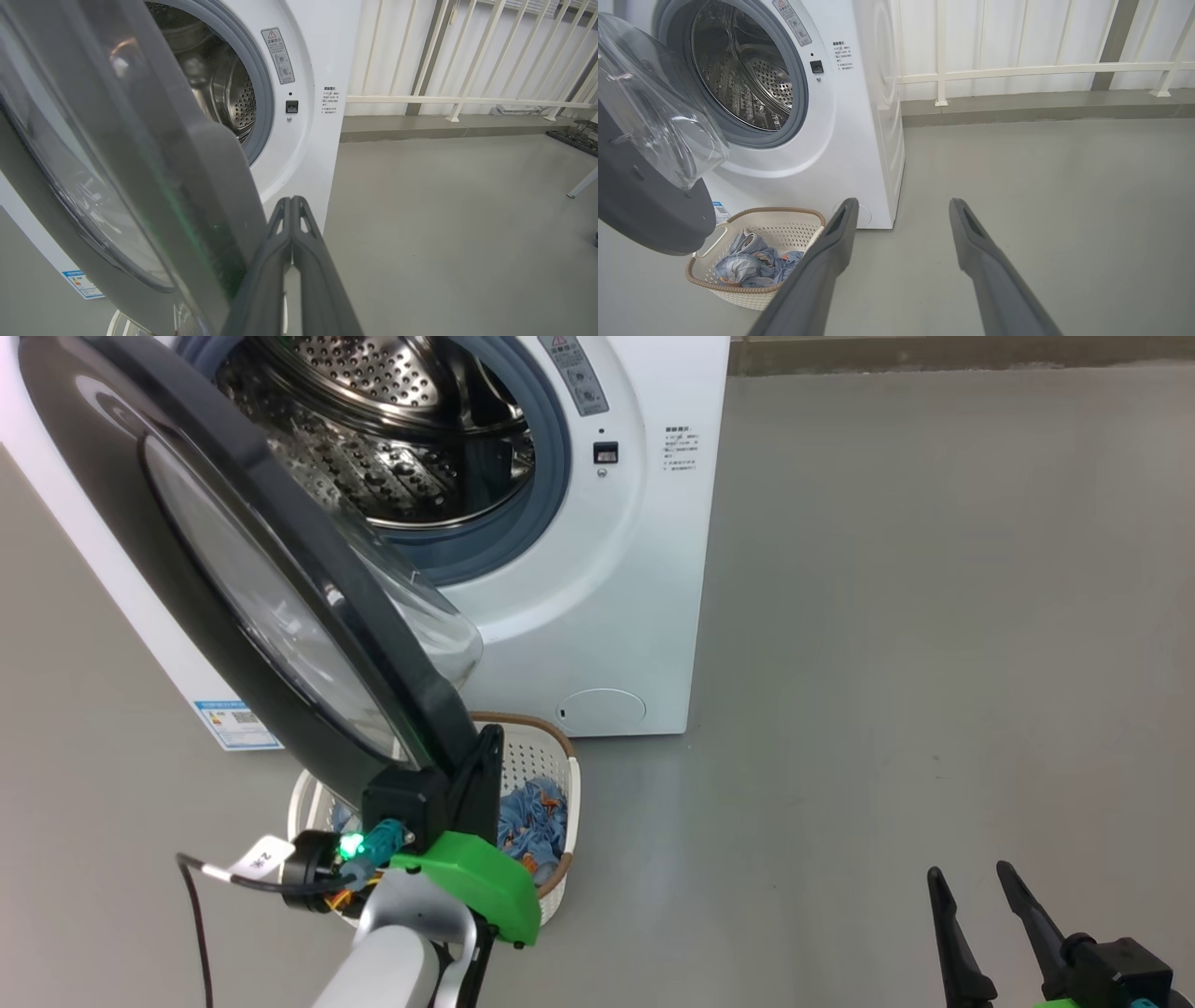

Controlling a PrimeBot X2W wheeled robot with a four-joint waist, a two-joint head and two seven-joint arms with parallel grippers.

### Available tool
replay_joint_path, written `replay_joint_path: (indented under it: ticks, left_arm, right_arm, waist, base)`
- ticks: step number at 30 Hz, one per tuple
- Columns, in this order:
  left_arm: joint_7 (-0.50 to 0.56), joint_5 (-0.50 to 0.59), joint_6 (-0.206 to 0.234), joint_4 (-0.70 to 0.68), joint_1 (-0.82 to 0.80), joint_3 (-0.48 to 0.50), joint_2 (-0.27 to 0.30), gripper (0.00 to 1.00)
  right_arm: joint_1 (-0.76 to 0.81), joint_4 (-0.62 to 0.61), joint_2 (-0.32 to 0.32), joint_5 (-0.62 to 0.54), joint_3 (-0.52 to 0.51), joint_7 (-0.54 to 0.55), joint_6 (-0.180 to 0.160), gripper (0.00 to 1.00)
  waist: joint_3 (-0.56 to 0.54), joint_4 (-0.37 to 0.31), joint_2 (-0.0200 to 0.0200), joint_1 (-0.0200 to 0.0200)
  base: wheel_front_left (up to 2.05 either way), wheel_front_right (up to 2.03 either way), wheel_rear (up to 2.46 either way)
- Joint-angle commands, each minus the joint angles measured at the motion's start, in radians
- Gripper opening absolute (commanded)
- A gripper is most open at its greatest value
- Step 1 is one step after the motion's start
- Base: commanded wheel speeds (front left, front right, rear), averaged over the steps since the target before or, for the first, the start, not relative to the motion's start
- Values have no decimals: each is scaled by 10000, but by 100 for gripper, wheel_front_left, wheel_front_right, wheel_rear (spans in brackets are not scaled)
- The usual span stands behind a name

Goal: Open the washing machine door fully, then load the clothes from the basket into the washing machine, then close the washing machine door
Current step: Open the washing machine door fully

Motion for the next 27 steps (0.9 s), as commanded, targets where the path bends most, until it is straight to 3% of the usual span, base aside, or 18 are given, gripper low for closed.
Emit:
replay_joint_path:
  ticks: [1, 12, 27]
  left_arm:
    - [-89, -129, 177, -196, -161, 429, 115, 0]
    - [-95, -269, 609, -512, 403, 610, 239, 0]
    - [-211, -151, 1390, -1927, 1476, 906, 725, 0]
  right_arm:
    - [-158, -203, -91, 82, 258, -114, 88, 100]
    - [-128, -195, -91, 181, 239, -129, 88, 100]
    - [-257, -123, -91, 323, 159, -189, 88, 100]
  waist:
    - [-8, 10, -1, 0]
    - [30, 102, -1, 0]
    - [223, 452, -1, 0]
  base:
    - [0, 0, 0]
    - [0, 0, 0]
    - [0, 0, 0]
